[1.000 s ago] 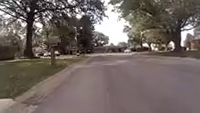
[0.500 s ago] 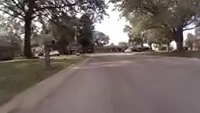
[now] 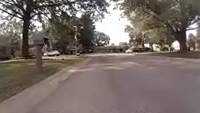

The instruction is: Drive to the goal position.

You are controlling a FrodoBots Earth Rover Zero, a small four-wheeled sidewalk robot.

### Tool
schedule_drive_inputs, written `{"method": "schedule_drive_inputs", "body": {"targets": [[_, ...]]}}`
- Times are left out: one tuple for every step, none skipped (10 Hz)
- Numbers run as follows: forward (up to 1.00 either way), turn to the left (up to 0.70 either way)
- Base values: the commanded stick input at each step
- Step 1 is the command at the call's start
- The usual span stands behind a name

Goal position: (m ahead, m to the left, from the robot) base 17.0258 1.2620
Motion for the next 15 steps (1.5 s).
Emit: {"method": "schedule_drive_inputs", "body": {"targets": [[1.0, -0.25], [1.0, -0.26], [1.0, 0.0], [1.0, 0.0], [1.0, 0.0], [1.0, 0.0], [1.0, 0.0], [1.0, 0.0], [1.0, 0.0], [1.0, 0.0], [1.0, 0.0], [1.0, 0.0], [1.0, 0.0], [1.0, 0.0], [1.0, 0.0]]}}
